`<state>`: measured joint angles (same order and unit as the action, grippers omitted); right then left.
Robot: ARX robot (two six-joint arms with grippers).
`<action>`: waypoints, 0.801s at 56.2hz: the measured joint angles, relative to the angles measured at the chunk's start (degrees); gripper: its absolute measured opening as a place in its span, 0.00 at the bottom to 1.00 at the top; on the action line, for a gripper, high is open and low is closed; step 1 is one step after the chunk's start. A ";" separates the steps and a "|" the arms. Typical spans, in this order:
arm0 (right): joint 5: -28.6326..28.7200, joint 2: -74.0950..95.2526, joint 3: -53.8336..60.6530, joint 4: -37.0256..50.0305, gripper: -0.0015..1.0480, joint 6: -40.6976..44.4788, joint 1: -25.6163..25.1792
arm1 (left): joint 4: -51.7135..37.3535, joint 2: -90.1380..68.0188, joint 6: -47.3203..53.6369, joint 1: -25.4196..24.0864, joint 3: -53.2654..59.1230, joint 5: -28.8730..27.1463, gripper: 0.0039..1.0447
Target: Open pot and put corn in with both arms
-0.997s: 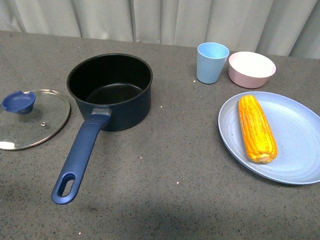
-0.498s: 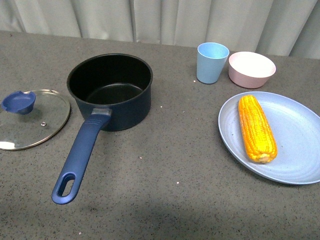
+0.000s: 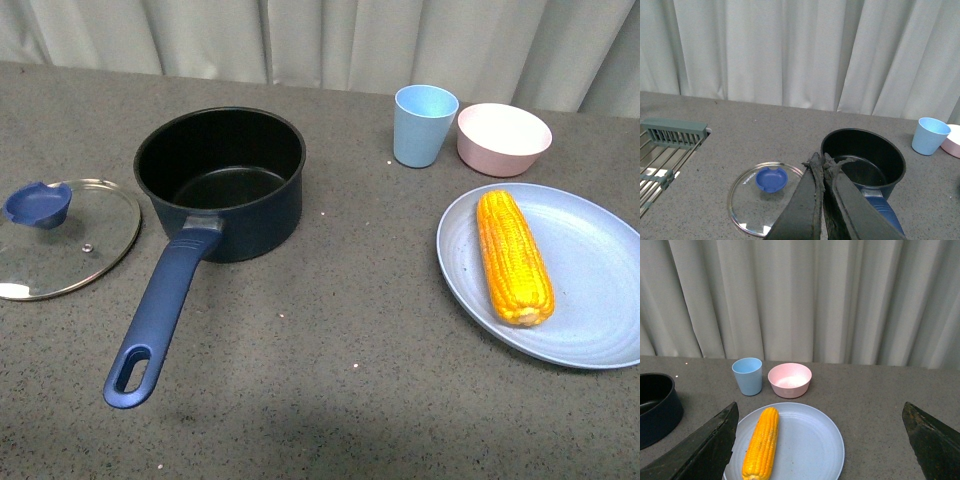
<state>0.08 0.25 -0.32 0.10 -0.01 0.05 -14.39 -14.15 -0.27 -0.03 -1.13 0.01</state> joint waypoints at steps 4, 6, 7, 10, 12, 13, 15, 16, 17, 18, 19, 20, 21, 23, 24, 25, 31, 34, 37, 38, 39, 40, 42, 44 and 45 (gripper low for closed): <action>0.00 0.00 -0.02 0.00 0.91 0.00 0.00 | 1.16 1.16 0.00 0.00 0.00 0.00 0.04; 0.00 0.00 -0.02 0.00 0.91 0.00 0.00 | 1.77 1.77 -0.02 0.00 0.00 0.00 0.03; 0.00 0.00 -0.02 0.00 0.91 0.00 0.00 | 1.92 1.92 -0.02 0.00 0.00 0.00 0.04; 0.00 0.00 -0.02 0.00 0.91 0.00 0.00 | 2.64 2.64 -0.02 0.00 0.00 0.00 0.03; 0.00 0.00 -0.02 0.00 0.91 0.00 0.00 | 3.23 3.19 0.00 0.00 0.00 0.00 0.04; 0.00 0.00 -0.02 0.00 0.91 0.00 0.00 | 3.50 3.45 0.00 0.00 0.00 0.00 0.03; 0.00 0.00 -0.02 0.00 0.91 0.00 0.00 | 3.87 3.85 -0.02 0.00 0.00 0.00 0.04; 0.00 0.00 -0.02 0.00 0.91 0.00 0.00 | 4.11 4.09 -0.02 0.00 0.00 0.00 0.04; 0.00 0.00 -0.02 0.00 0.91 0.00 0.00 | 4.26 4.22 -0.02 0.00 0.00 0.00 0.04; 0.00 0.00 -0.02 0.00 0.91 0.00 0.00 | 5.25 5.20 -0.02 0.00 0.00 -0.02 0.03; 0.00 0.00 -0.02 0.00 0.91 0.00 0.00 | 7.23 6.64 0.00 0.02 0.00 -0.02 0.04; 0.02 0.00 -0.02 0.00 0.91 0.00 0.00 | 8.44 7.41 -0.02 0.02 0.00 0.00 0.04; 0.00 0.00 -0.02 0.00 0.91 0.00 0.00 | 10.88 9.16 0.00 0.02 0.00 0.00 0.03; -0.02 0.00 -0.02 0.00 0.91 0.00 0.00 | 13.14 11.21 0.00 0.02 0.00 0.00 0.03; 0.00 0.00 -0.02 0.00 0.91 0.00 0.00 | 13.73 12.35 0.00 0.02 0.00 0.00 0.04; 0.00 0.00 -0.02 0.00 0.91 0.00 0.00 | 13.94 13.33 0.00 0.02 0.00 0.00 0.03; 0.00 0.00 -0.02 0.00 0.91 0.00 0.00 | 14.25 13.81 0.00 0.02 0.00 0.00 0.03; 0.00 0.00 -0.02 0.00 0.91 0.00 0.00 | 14.27 13.81 0.00 0.02 0.00 0.00 0.12; 0.76 0.39 -0.24 -0.92 0.91 0.48 -0.33 | 14.27 13.86 0.00 0.02 0.00 0.00 0.20; 3.13 1.27 -1.07 -2.99 0.91 1.70 -0.87 | 14.27 13.86 0.00 0.02 0.00 -0.02 0.24; 5.01 2.95 -2.08 -5.29 0.91 2.71 -1.40 | 14.27 13.86 -0.02 0.02 0.00 -0.02 0.27; 6.05 5.25 -3.02 -6.60 0.91 3.39 -1.64 | 14.27 13.86 -0.02 0.02 0.00 0.00 0.29; 6.78 9.31 -4.04 -6.54 0.91 4.46 -1.60 | 14.27 13.86 0.00 0.02 0.00 0.09 0.36; 6.64 13.55 -4.92 -5.18 0.91 4.72 -1.25 | 14.27 13.86 0.00 0.02 0.00 0.02 0.41; 6.27 16.63 -5.57 -3.82 0.91 4.72 -0.83 | 14.27 13.88 0.00 0.02 0.00 0.02 0.45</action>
<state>6.35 16.88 -5.89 -3.73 4.71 -0.78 -0.12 -0.27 -0.27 -0.01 -1.13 0.03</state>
